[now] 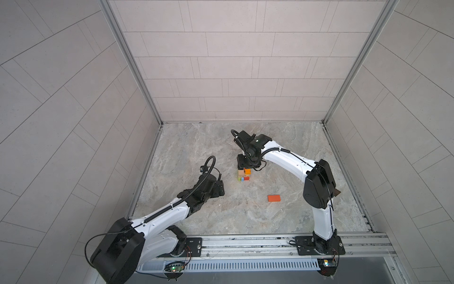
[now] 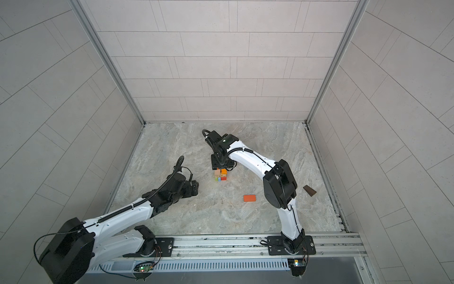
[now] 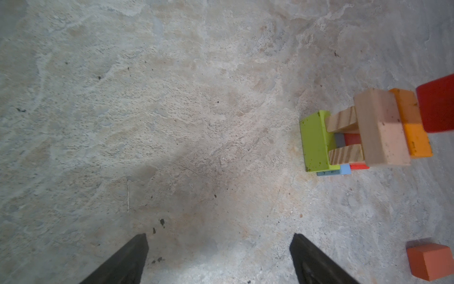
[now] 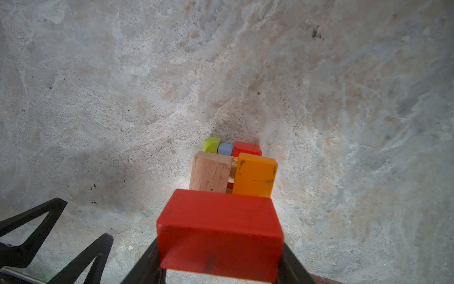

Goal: Build the wood block tower
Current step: 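Lift the red block and carry it above the tower with the right gripper, then lower the red block onto the tower top and open the right gripper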

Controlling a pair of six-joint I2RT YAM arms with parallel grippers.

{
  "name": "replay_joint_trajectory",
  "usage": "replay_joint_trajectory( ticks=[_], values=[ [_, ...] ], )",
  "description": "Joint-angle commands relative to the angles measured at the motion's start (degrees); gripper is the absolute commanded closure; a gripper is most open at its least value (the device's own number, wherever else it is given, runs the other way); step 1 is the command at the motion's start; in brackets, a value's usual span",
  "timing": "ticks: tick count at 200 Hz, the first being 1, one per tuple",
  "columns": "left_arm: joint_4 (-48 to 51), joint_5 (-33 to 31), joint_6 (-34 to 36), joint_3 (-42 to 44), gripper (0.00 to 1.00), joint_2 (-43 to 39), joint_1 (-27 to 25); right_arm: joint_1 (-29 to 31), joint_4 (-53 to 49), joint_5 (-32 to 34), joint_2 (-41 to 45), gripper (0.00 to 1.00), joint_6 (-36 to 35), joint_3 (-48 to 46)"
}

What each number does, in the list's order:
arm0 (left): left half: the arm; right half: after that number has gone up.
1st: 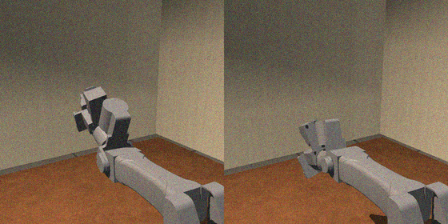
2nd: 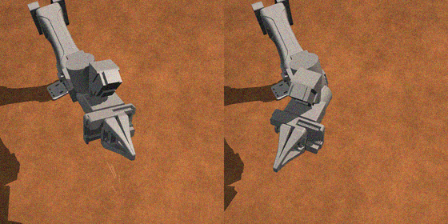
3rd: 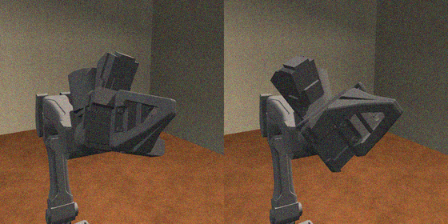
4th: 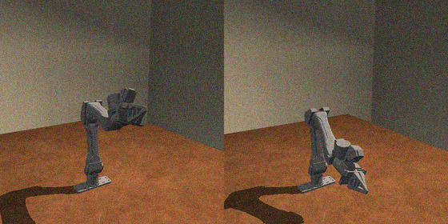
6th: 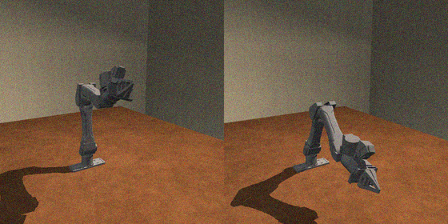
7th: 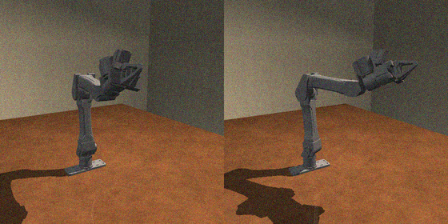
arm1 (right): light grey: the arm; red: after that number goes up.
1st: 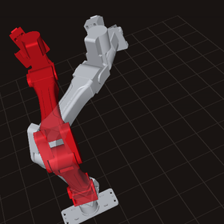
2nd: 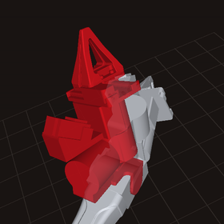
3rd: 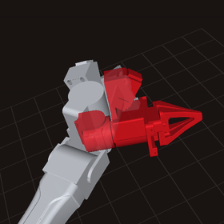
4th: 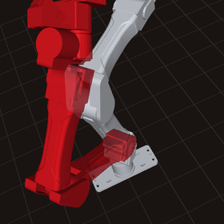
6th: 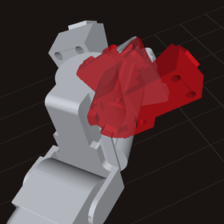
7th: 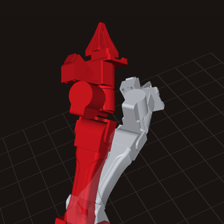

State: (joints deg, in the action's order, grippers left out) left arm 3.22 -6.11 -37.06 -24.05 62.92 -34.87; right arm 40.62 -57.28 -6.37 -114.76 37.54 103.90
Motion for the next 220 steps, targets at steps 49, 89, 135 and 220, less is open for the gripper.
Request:
replay_joint_trajectory(
  ticks=[49, 89, 135, 220],
  values=[
    [-1.2, 0.6, -0.2, 0.7, 0.03, 1.1, 0.2, 0.5, -0.8, 1.1, -0.5, 0.64, 0.6, -1.3],
    [-1.2, 0.6, -0.2, 0.7, 0.03, 1.2, 0.2, 0.4, -0.6, 1.1, -0.6, 0.64, 0.4, -1.8],
    [-1.0, 0.6, -0.2, 0.7, 0.03, 0.9, 0.2, 0.5, -0.1, 0.9, -0.9, 0.63, 0.6, -1.7],
    [-0.8, 0.7, -0.2, 0.7, 0.03, 0.7, 0.3, 0.5, 0.1, 0.5, -1.8, 0.62, 0.9, -1.2]
  ],
)
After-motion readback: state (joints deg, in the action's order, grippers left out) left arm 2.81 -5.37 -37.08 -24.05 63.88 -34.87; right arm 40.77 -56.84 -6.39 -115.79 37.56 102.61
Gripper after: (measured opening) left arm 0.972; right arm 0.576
